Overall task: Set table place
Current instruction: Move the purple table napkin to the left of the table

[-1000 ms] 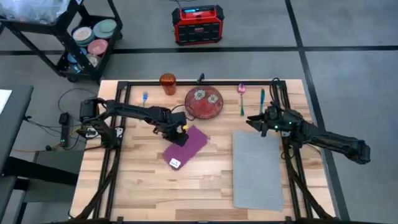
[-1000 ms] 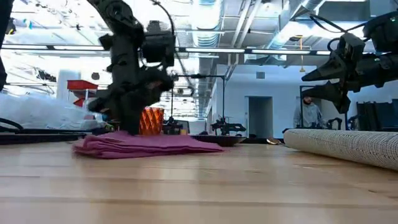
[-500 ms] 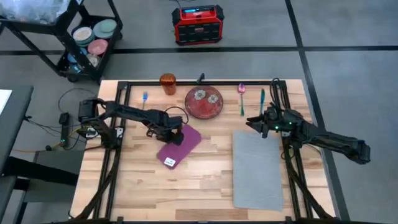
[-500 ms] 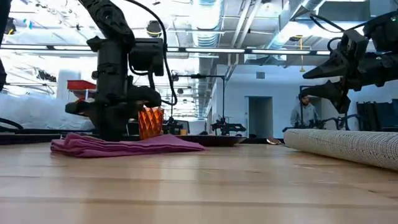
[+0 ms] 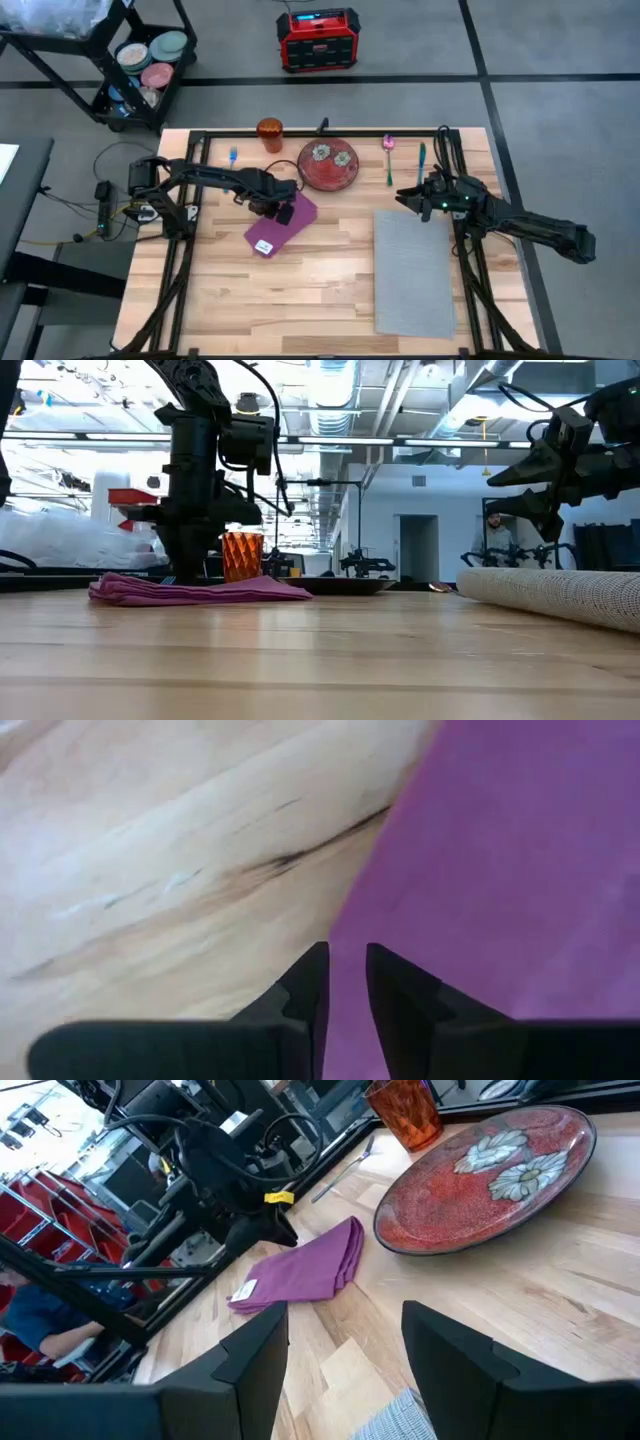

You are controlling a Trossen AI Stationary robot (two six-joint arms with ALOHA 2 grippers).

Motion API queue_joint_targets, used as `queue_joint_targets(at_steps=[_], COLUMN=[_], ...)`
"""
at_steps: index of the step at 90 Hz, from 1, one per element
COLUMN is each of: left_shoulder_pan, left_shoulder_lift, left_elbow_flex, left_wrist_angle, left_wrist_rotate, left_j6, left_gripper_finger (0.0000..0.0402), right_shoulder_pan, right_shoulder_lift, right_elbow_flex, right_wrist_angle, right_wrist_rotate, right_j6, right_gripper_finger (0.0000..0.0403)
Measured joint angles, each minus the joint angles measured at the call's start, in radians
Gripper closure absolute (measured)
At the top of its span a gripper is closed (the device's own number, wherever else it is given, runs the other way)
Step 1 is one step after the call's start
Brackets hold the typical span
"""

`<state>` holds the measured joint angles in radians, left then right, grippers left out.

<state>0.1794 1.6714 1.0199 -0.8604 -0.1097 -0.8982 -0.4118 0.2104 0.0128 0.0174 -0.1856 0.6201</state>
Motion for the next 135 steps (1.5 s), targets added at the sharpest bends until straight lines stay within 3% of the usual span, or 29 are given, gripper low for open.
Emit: queue_joint_targets(at_steps=[17,33,46,62,135], left_shoulder_pan=[0.053,0.083,0.135,0.17,0.202], left_shoulder_lift=[0.0,0.0,-0.001,-0.001,-0.001], left_elbow_flex=[0.076,0.15,0.151,0.133,0.003], left_wrist_angle=[0.082,0.143,0.179,0.19,0.283], left_wrist_rotate=[-0.006,-0.123,-0.145,-0.084,0.015], left_j6=[0.132,0.316,0.328,0.381,0.536], left_gripper_finger=[0.0314,0.0299,0.0299,0.0298,0.0298], right_shoulder_pan=[0.0,0.0,0.0,0.0,0.0], right_shoulder_lift=[0.0,0.0,0.0,0.0,0.0], right_elbow_flex=[0.0,0.0,0.0,0.001,0.001], right_wrist_angle=[0.0,0.0,0.0,0.0,0.0], right_wrist_rotate=[0.0,0.0,0.0,0.0,0.0], right_j6=[-0.001,-0.001,0.0,0.0,-0.001], right_gripper_finger=[0.0218,0.0218,0.0218,0.0218,0.0218])
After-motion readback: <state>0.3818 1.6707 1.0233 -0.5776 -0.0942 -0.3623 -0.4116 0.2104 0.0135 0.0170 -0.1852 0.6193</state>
